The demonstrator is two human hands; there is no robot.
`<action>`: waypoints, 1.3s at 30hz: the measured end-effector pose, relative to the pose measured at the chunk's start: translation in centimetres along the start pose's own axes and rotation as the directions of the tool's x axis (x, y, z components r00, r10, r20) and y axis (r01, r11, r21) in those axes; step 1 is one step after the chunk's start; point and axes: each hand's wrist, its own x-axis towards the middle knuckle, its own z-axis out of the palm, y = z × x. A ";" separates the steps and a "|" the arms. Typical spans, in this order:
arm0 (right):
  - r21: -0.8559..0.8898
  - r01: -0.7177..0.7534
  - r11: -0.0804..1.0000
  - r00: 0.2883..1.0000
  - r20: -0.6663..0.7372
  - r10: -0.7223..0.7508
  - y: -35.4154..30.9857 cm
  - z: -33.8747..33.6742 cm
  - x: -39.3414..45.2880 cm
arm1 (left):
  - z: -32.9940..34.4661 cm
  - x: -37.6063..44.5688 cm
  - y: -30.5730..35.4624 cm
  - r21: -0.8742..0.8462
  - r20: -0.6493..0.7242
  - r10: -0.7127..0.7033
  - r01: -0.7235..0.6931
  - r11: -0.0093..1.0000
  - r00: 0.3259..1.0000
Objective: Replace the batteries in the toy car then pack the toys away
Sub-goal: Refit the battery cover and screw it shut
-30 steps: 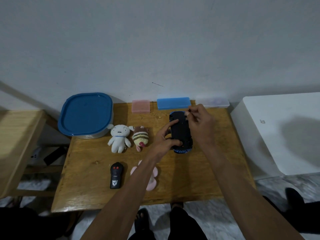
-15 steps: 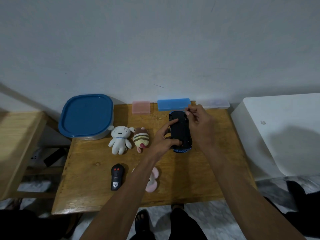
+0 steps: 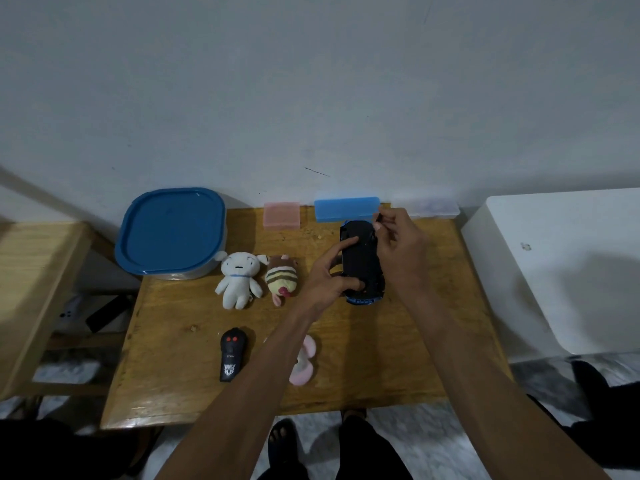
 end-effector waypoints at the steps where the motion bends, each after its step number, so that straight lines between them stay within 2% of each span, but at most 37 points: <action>1: 0.011 -0.013 1.000 1.000 -0.001 0.013 -0.1 0.0 0.1 | -0.1 0.1 0.1 -0.006 -0.004 -0.001 0.001 1.000 1.000; 6: -0.041 -0.021 0.999 0.999 -0.037 0.019 -0.4 0.3 0.5 | -0.2 0.2 0.3 0.004 -0.006 -0.003 0.003 1.000 1.000; 15: 0.019 -0.008 1.000 0.999 -0.039 0.008 0.0 0.1 0.6 | 0.1 0.6 0.6 -0.005 0.001 -0.002 0.002 1.000 1.000; 20: 0.019 -0.115 0.993 0.991 -0.068 0.116 0.4 0.3 0.6 | 0.2 0.7 0.0 0.010 -0.001 -0.013 0.013 1.000 1.000; 26: 0.247 -0.320 0.914 0.922 -0.142 0.361 1.4 -0.7 0.8 | 0.3 0.8 0.0 -0.002 0.057 -0.092 0.092 0.996 0.994; 31: 0.314 -0.371 0.874 0.882 -0.176 0.437 2.4 -1.8 1.0 | 0.4 1.1 0.1 0.045 0.071 -0.091 0.088 0.995 0.993; 39: 0.344 -0.444 0.827 0.834 -0.179 0.522 4.0 -2.8 0.7 | 1.9 1.1 -1.3 0.160 0.012 -0.041 0.039 0.986 0.999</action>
